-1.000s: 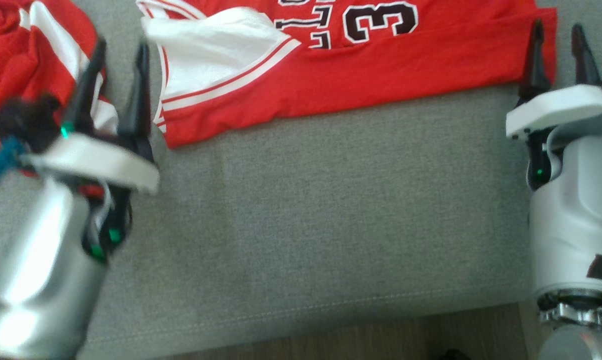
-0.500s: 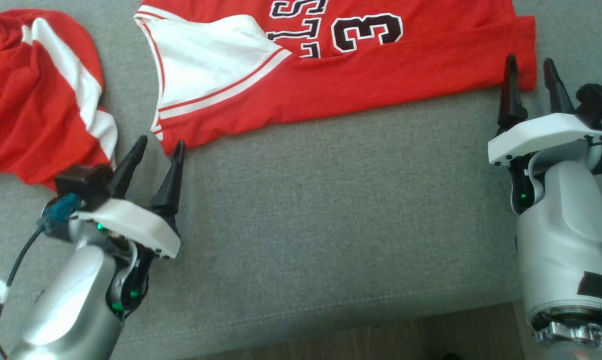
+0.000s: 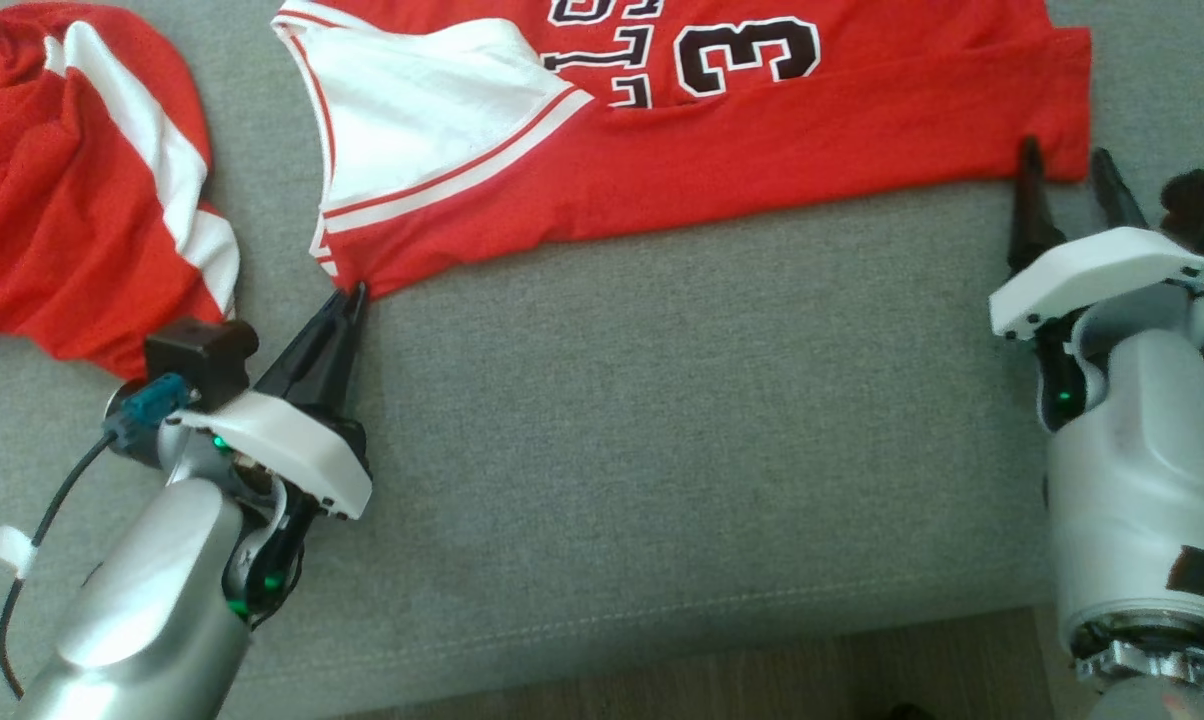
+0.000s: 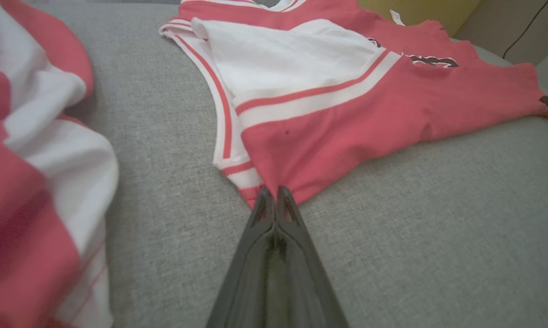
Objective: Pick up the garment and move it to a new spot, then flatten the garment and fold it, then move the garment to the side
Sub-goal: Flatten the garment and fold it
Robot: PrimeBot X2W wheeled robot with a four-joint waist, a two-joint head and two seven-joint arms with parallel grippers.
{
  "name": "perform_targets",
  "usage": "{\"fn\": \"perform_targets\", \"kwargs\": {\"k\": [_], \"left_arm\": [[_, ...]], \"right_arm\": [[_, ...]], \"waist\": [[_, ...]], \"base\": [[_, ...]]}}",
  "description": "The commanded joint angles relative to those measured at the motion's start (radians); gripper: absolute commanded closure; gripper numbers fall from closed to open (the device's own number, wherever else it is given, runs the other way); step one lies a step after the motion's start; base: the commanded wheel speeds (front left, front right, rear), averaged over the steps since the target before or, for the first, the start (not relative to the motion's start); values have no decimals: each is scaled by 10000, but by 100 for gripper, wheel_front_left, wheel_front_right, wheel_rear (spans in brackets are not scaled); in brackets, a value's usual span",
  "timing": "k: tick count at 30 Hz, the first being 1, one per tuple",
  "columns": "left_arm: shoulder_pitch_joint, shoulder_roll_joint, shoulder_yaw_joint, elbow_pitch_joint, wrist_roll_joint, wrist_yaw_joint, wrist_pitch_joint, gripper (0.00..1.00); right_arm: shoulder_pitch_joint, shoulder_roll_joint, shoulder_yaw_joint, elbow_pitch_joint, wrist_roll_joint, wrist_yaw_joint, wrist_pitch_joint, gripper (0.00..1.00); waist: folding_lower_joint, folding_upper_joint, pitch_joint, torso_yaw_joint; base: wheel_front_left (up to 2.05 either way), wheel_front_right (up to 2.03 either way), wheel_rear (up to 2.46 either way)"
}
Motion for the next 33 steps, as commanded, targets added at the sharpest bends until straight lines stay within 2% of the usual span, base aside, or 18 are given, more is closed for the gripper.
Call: {"fn": "perform_targets", "kwargs": {"k": [1, 5, 8, 9, 10, 17, 24, 33], "left_arm": [[-245, 298, 302, -39, -66, -80, -44, 100], [-331, 288, 284, 93, -78, -112, -95, 100], [-383, 282, 241, 181, -50, -124, -131, 100], [-403, 285, 234, 209, -31, -136, -173, 100], [-415, 303, 229, 218, 6, -147, -233, 100], [123, 418, 232, -93, 139, -79, -538, 100], [1100, 628, 199, -780, 12, 56, -532, 100], [3256, 1282, -54, -2793, -449, 495, 411, 100]], "right_arm": [[-126, 51, -93, -246, -255, 35, 131, 0], [-336, 52, -707, -22, -747, 35, 576, 0], [-544, 55, -648, 484, -657, 35, 820, 1], [-591, 55, -534, 664, -650, 35, 881, 72], [-630, 56, -450, 812, -627, 35, 909, 100], [-399, 41, 121, 1328, -383, 35, 724, 100], [486, -380, 583, 1304, -82, 35, 663, 100], [2365, -1027, 1633, 191, 876, 35, 1547, 100]], "waist": [[0, 0, 3, 43], [0, 0, -5, 82], [0, 0, -56, 111], [0, 0, -83, 124], [0, 0, -114, 124], [0, 0, -719, 109], [0, 0, -1532, 99], [0, 0, -2227, -87]], "base": [[0, 0, 0], [0, 0, 0], [0, 0, 0], [0, 0, 0], [0, 0, 0], [0, 0, 0], [0, 0, 0], [0, 0, 0]]}}
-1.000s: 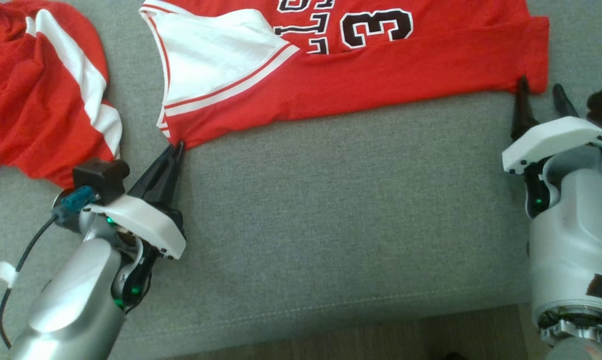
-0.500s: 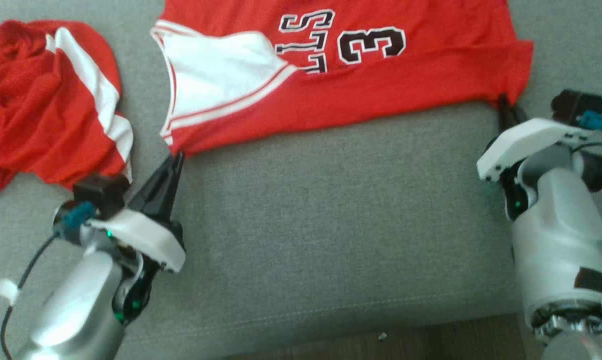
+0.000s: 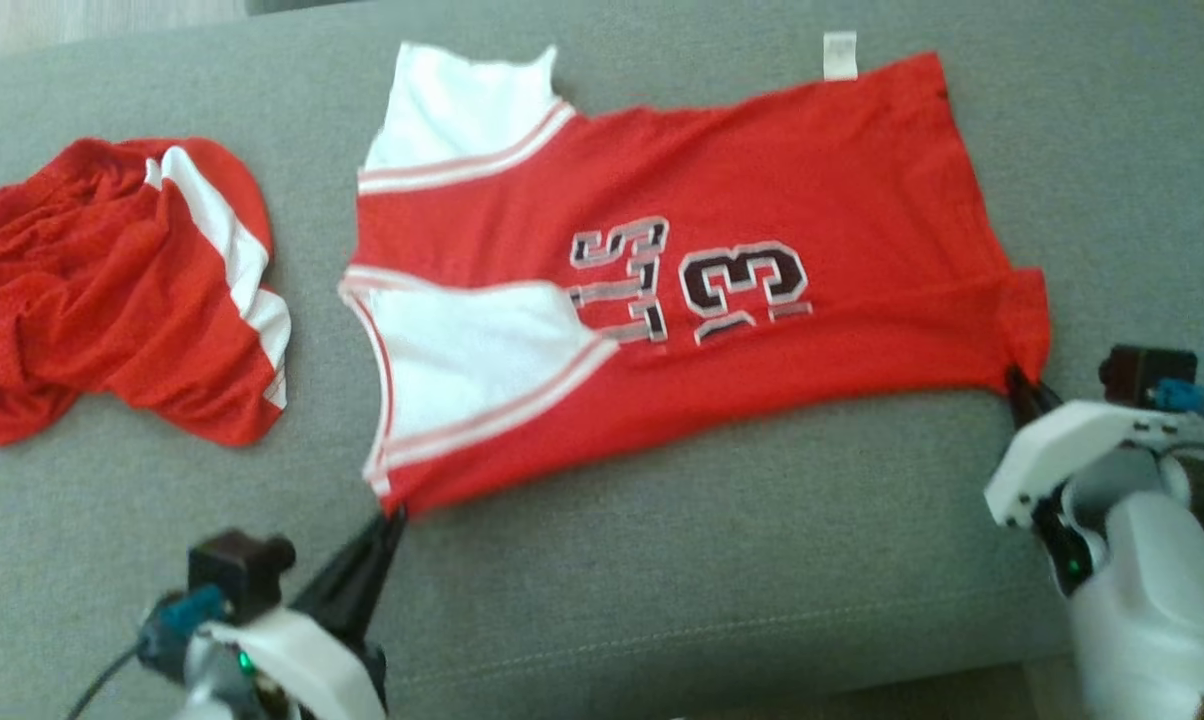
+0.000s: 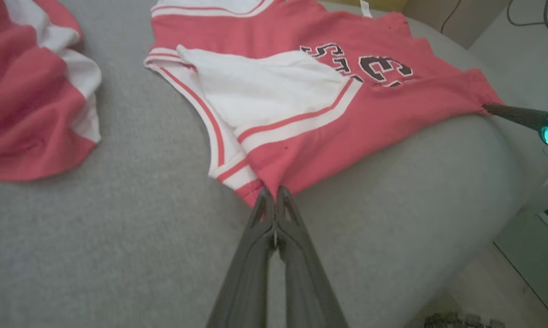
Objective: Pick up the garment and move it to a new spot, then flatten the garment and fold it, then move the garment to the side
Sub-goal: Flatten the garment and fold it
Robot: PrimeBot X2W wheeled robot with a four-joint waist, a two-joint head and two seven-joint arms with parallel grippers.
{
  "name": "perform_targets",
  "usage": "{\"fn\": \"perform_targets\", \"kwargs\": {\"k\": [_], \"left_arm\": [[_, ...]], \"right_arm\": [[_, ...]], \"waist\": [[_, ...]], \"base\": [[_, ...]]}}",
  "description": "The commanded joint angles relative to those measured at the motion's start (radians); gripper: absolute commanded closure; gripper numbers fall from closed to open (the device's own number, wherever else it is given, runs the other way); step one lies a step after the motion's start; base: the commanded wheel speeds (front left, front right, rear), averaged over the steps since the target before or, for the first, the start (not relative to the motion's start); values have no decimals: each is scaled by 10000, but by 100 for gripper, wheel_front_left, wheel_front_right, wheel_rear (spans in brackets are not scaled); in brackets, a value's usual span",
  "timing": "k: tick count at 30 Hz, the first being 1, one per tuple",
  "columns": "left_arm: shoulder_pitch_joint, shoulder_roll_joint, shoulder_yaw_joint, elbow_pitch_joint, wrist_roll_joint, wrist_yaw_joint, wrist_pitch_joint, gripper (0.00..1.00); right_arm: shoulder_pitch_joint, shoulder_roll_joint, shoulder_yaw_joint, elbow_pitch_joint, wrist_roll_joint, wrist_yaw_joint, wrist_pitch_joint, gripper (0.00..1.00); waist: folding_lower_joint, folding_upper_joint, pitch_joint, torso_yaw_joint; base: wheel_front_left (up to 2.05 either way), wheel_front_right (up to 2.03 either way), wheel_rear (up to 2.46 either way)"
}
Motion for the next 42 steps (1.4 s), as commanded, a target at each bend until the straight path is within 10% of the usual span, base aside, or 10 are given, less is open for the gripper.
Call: {"fn": "perform_targets", "kwargs": {"k": [1, 12, 13, 14, 15, 16, 28, 42], "left_arm": [[-94, 391, 329, -416, -101, 77, 85, 100], [1105, 697, 197, -1394, -420, 741, 861, 100], [1146, 639, 207, -1346, -507, 771, 885, 100], [1171, 614, 174, -1292, -560, 752, 935, 82], [1219, 546, 140, -1177, -714, 750, 1074, 9], [1223, 548, 113, -1135, -749, 747, 1156, 0], [-19, 1355, 1387, -2545, -292, 1934, 1343, 0], [-7190, 1351, 1240, -30, -1114, -494, 4606, 0]], "right_arm": [[219, -220, 296, -462, 159, 33, 123, 100], [3235, -660, 537, -4577, 1476, 33, 2872, 100], [3441, -677, 426, -4966, 1475, 33, 3053, 0], [3627, -688, 281, -5355, 1419, 33, 3163, 0], [4053, -693, 93, -6079, 1272, 33, 3505, 0], [4246, -720, -33, -6466, 1119, 33, 3627, 0], [4180, 359, -568, -9336, -1085, 33, 1916, 0], [2252, 933, 187, -8281, -1884, 33, 697, 0]], "waist": [[0, -1, -47, -34], [0, -1, 22, 76], [0, -1, 22, 88], [0, -1, 13, 97], [0, -1, -17, 115], [0, -1, -28, 122], [0, -1, 130, -98], [0, -1, 2065, -636]], "base": [[0, 0, 0], [0, 0, 0], [0, 0, 0], [0, 0, 0], [0, 0, 0], [0, 0, 0], [0, 0, 0], [0, 0, 0]]}}
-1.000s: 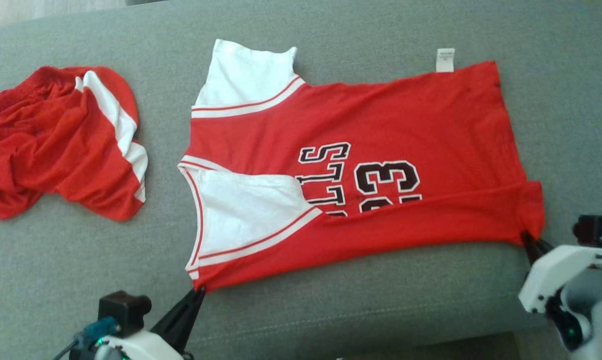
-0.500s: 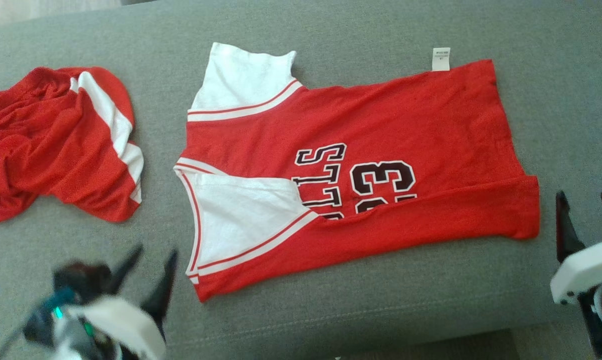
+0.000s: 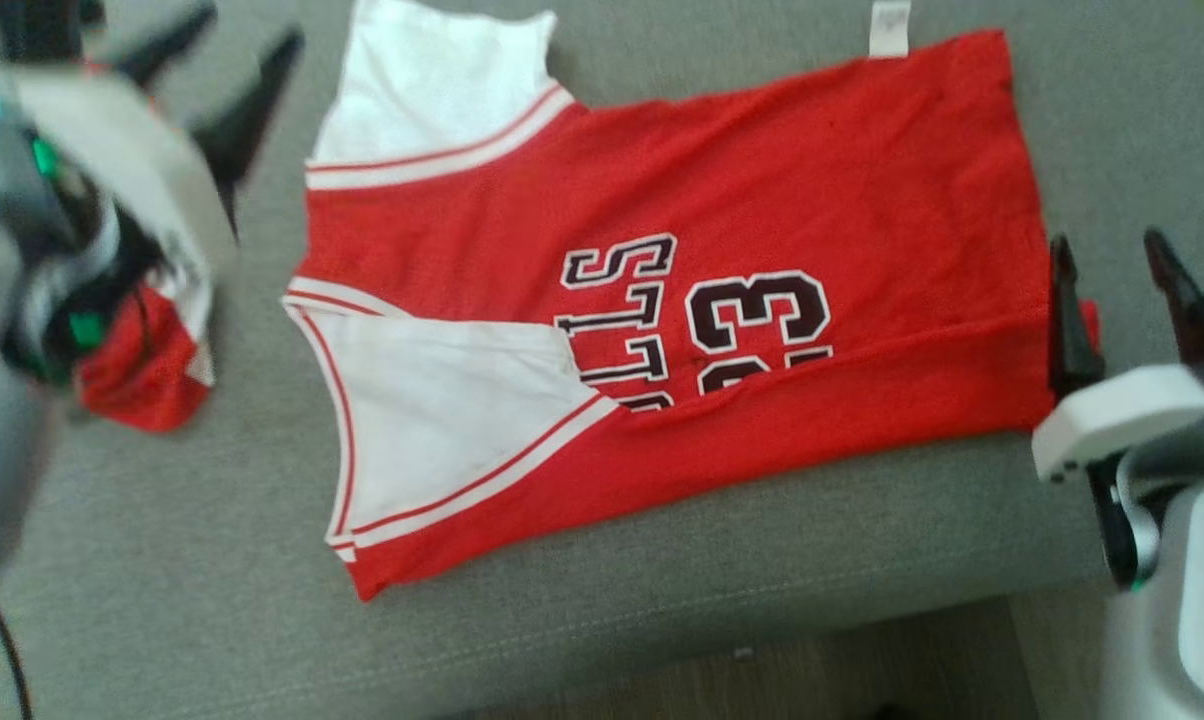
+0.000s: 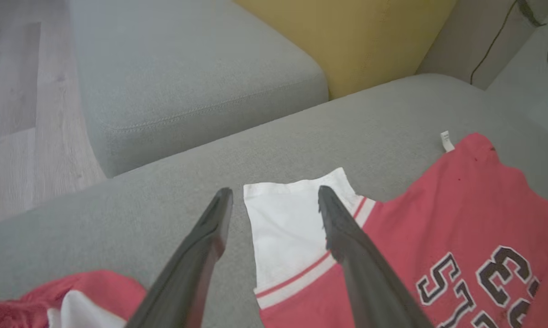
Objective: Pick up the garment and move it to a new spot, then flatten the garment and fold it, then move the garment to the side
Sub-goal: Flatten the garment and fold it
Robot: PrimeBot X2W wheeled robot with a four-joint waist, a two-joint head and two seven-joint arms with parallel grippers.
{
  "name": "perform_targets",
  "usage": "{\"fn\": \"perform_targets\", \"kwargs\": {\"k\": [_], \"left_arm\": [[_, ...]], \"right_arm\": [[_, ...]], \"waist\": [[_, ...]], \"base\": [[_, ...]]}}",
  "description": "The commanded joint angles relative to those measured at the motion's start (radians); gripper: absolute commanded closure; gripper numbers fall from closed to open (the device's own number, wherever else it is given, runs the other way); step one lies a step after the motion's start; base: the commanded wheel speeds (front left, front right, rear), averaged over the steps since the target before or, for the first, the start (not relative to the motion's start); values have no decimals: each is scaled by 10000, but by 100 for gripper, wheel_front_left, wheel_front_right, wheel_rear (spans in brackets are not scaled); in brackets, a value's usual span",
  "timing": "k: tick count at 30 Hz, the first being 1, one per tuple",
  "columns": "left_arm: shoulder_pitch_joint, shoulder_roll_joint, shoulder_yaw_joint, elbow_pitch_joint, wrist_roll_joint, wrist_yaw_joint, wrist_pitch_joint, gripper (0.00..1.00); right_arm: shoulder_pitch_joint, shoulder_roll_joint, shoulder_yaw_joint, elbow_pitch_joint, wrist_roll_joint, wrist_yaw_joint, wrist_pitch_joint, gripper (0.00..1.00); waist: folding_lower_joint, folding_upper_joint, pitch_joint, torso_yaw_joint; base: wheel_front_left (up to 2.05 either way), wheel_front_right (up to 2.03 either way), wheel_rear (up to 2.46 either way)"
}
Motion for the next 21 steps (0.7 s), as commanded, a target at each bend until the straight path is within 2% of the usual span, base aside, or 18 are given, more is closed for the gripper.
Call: {"fn": "perform_targets", "kwargs": {"k": [1, 9, 15, 21], "left_arm": [[-819, 273, 333, 123, 107, -111, 252, 0], [-3784, -233, -556, 2883, 552, -710, 1608, 0], [-4593, -280, -1062, 4275, 765, -880, 1854, 0], [-4995, -135, -1454, 4947, 792, -957, 1759, 0]], "right_arm": [[-265, -12, 265, -282, -168, 35, -103, 0], [-866, 14, 501, -100, 95, 35, -331, 0], [-1025, 16, 749, 159, 399, 35, -516, 0], [-1141, 17, 848, 389, 715, 35, -673, 0]], "waist": [[0, 0, 657, -242], [0, 0, 1841, -764], [0, 0, 2140, -1090], [0, 0, 2297, -1291]], "base": [[0, 0, 0], [0, 0, 0], [0, 0, 0], [0, 0, 0]]}}
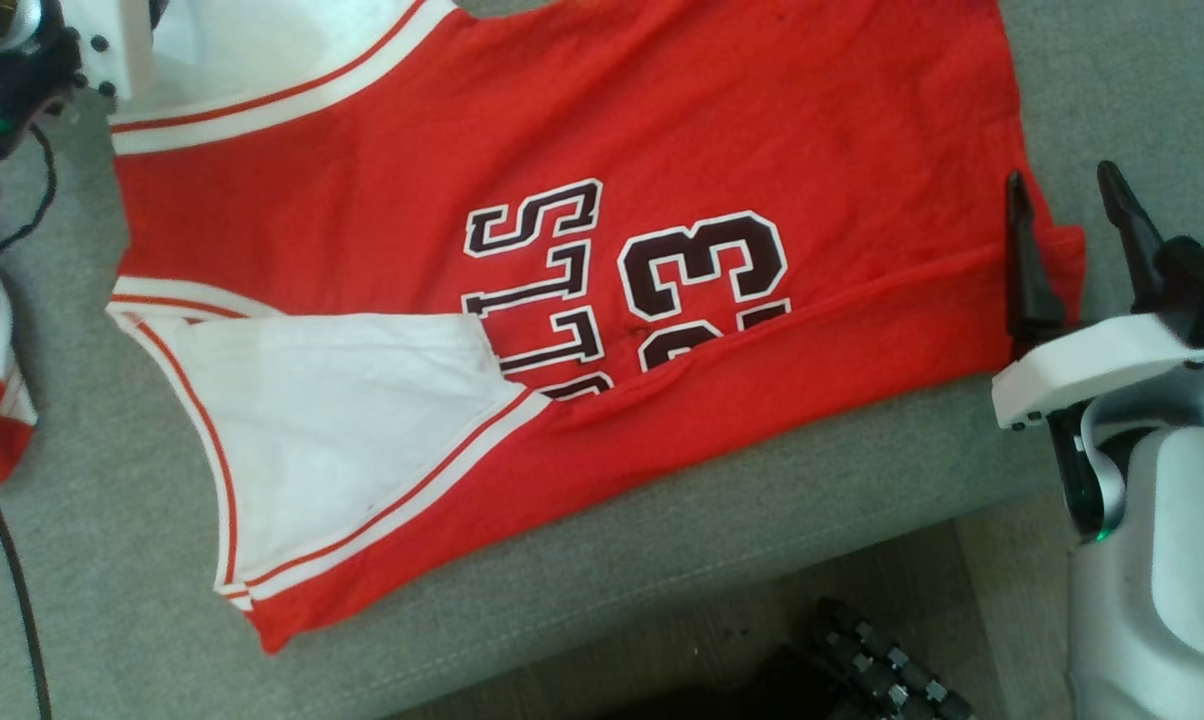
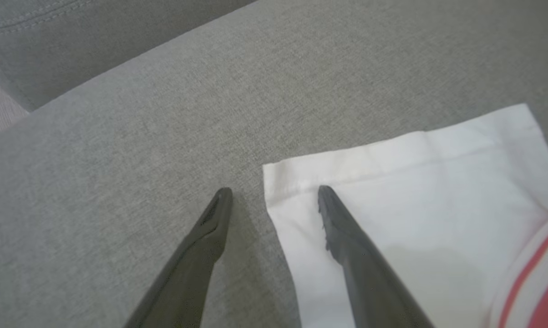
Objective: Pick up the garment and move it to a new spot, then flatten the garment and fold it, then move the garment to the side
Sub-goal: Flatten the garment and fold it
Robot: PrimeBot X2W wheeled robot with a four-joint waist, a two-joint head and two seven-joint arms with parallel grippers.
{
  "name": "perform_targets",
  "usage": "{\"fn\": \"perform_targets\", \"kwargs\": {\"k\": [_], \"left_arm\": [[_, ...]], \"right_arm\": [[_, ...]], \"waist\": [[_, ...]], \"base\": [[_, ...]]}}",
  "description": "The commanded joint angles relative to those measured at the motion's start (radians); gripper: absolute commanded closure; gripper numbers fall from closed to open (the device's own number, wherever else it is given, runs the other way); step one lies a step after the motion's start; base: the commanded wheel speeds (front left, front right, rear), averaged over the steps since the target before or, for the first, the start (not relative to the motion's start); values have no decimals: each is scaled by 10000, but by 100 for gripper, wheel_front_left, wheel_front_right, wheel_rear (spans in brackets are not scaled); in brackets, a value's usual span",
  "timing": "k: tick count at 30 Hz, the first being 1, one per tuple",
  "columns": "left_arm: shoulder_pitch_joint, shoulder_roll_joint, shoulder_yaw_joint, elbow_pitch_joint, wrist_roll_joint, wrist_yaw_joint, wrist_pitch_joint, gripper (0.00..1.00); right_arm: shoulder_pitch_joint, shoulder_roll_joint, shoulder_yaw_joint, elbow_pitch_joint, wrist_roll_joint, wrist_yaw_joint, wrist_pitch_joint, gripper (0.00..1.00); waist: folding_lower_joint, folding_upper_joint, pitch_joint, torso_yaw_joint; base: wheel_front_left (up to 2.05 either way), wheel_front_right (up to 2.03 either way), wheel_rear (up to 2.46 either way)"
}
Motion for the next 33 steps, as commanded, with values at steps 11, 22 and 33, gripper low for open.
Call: {"fn": "perform_targets", "kwargs": {"k": [11, 22, 33], "left_arm": [[-1035, 700, -270, 322, -85, -58, 31, 0], [-816, 861, -1073, -64, -1111, -60, 211, 100], [-865, 1065, -1774, -279, -1636, -61, -203, 100]], "right_arm": [[-465, -4, 359, 6, 342, 33, -318, 0], [-1170, -3, 338, 290, 713, 33, -4, 0], [-4252, -3, 321, 3346, 2245, 33, 1806, 0]], "waist": [[-1, 0, 305, -238], [-1, 0, -101, -159], [-1, 0, -585, 110]], "base": [[0, 0, 0], [0, 0, 0], [0, 0, 0]]}}
